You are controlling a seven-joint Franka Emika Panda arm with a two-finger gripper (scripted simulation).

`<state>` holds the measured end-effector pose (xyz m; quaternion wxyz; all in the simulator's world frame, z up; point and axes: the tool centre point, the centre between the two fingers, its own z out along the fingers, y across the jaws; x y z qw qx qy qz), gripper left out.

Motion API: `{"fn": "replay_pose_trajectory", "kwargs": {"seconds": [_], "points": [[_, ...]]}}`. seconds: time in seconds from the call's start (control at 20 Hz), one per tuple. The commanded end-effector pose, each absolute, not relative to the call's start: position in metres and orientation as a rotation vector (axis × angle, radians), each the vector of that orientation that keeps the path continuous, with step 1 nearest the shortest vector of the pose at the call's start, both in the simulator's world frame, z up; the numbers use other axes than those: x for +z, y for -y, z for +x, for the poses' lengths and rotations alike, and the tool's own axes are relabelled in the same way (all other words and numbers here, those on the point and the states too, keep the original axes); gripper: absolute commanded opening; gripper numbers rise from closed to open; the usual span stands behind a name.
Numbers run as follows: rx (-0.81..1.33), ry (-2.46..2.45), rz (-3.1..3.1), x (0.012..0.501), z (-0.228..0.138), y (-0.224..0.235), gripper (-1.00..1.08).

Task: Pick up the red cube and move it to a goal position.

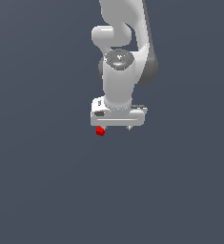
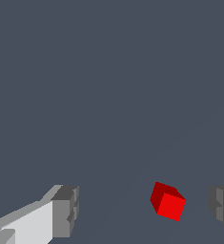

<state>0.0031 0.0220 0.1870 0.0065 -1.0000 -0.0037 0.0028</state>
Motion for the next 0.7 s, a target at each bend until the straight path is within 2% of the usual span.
{"fn": "replay_pose_trajectory", "kwargs": {"seconds": [0.0,0.65], "points": [[0.009,0.012,-3.129,0.187,0.003,-0.022,1.00],[0.007,-0.105,-3.130,0.149,-0.019,0.000,1.00]]}}
